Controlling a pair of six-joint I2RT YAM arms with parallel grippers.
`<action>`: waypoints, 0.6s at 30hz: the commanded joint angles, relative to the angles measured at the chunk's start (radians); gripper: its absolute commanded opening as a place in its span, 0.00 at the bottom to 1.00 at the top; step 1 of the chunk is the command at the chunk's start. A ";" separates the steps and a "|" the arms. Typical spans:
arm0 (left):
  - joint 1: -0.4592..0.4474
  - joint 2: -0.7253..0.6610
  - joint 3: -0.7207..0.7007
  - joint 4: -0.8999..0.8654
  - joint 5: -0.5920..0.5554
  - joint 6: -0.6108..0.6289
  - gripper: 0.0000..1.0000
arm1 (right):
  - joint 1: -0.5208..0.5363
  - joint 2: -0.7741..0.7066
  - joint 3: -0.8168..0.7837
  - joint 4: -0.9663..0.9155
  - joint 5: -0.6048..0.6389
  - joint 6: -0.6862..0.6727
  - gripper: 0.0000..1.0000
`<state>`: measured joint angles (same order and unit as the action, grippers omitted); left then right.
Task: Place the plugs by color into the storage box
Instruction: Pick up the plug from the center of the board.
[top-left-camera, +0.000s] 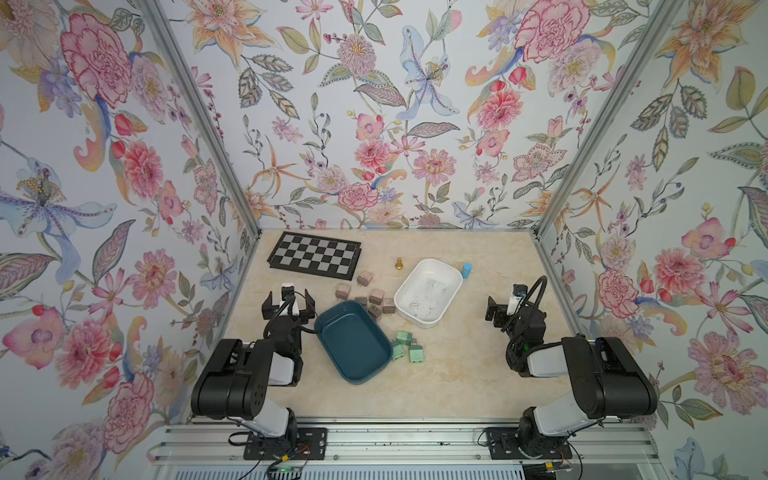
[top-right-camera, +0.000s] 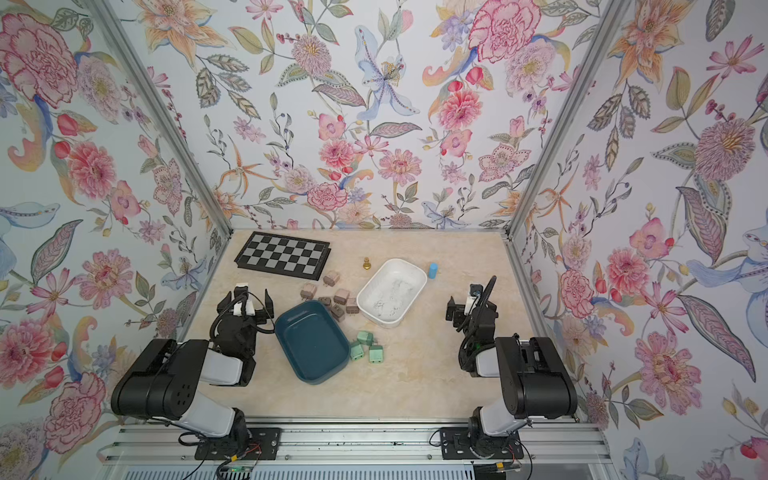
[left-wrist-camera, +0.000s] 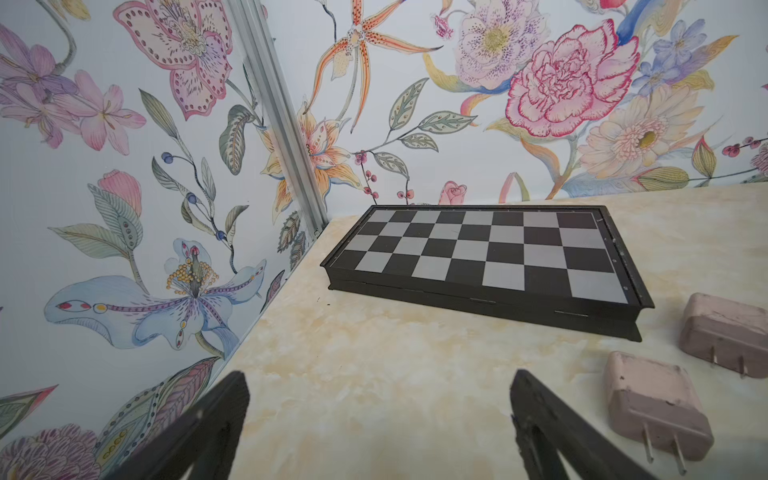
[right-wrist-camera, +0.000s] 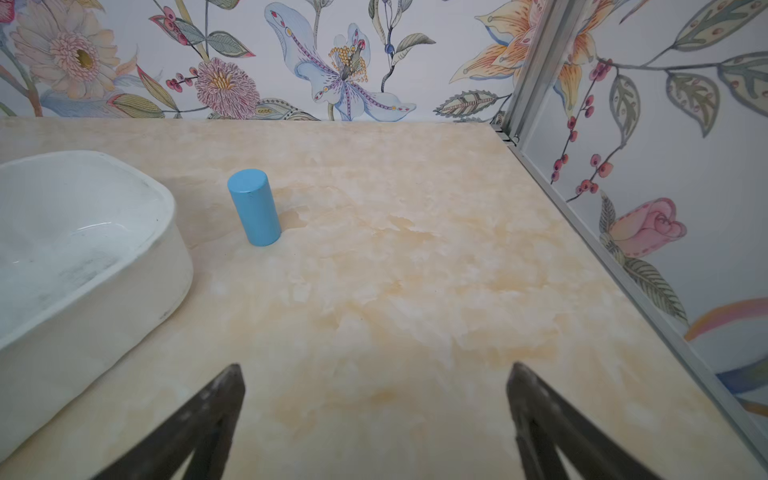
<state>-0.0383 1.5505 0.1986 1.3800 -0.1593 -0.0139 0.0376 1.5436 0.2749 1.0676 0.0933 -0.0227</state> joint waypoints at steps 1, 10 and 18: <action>0.009 -0.001 0.003 0.020 0.018 0.015 0.99 | -0.004 0.000 0.020 0.028 -0.006 -0.007 1.00; 0.009 0.001 0.005 0.019 0.019 0.015 0.99 | -0.010 0.000 0.022 0.026 -0.015 -0.005 1.00; 0.008 0.001 0.005 0.019 0.018 0.015 0.99 | -0.011 0.000 0.021 0.024 -0.021 -0.003 1.00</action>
<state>-0.0383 1.5505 0.1986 1.3804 -0.1596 -0.0139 0.0319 1.5436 0.2749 1.0676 0.0853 -0.0227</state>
